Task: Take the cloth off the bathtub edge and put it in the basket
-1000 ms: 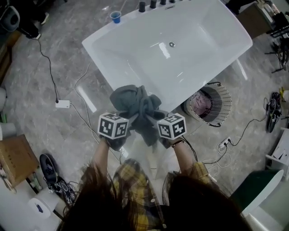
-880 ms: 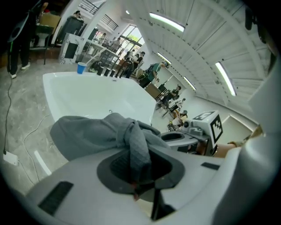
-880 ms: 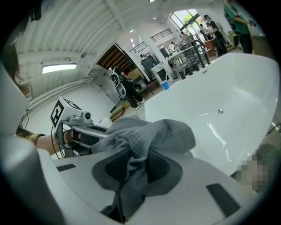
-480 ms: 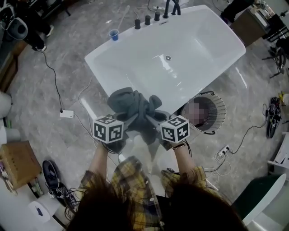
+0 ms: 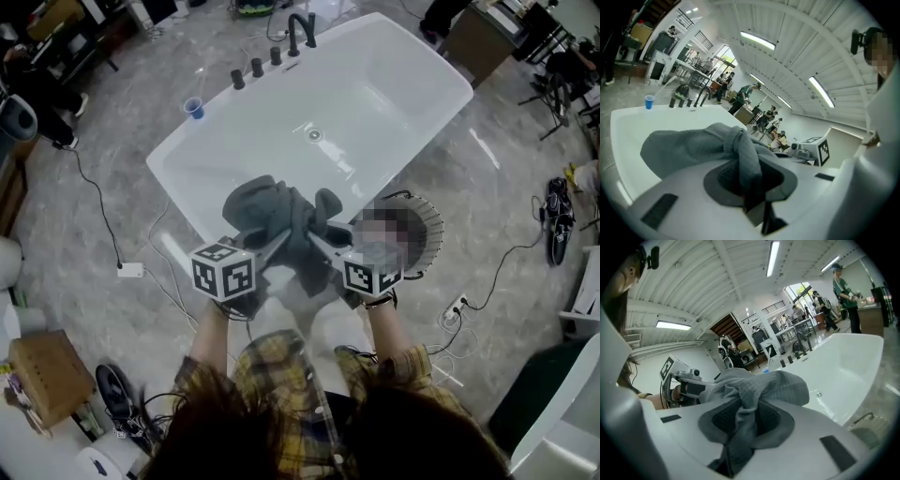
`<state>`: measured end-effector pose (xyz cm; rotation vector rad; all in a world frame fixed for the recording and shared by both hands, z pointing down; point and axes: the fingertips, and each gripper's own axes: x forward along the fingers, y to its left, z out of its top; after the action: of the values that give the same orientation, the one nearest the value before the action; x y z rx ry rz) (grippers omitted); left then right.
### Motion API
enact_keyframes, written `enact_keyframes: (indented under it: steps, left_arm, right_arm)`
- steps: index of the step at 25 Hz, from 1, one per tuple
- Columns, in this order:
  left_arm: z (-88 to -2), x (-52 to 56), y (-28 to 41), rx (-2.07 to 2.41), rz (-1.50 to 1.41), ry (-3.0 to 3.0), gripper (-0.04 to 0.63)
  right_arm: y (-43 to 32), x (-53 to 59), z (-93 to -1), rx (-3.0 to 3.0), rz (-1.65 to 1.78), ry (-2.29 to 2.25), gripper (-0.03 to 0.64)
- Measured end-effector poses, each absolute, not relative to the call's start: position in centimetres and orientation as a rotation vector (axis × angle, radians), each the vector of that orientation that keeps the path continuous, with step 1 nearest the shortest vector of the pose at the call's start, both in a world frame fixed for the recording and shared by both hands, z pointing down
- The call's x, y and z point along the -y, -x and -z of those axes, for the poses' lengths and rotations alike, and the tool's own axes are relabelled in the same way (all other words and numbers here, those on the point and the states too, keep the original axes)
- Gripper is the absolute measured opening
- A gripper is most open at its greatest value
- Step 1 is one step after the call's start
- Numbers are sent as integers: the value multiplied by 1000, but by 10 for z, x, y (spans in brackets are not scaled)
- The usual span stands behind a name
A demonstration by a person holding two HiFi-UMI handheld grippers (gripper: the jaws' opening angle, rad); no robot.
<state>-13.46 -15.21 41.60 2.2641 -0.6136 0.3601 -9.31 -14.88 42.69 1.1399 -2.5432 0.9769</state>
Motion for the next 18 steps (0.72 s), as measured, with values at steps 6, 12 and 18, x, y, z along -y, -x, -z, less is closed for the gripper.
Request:
enact_keyframes:
  steps: [6,12,18]
  left_arm:
    - [-392,161,48,499,-376,-2342,71]
    - [-370,160,-30,395,-406,-2403,72]
    - [-352,152,-114,285,-420,-2467,72]
  right_arm:
    - [8,153,-402,2529,-950,-1304,83]
    - [-71,149,-380,2518,-905,-1464,83]
    - [-153,137,-364,2502,-872,-1607,83]
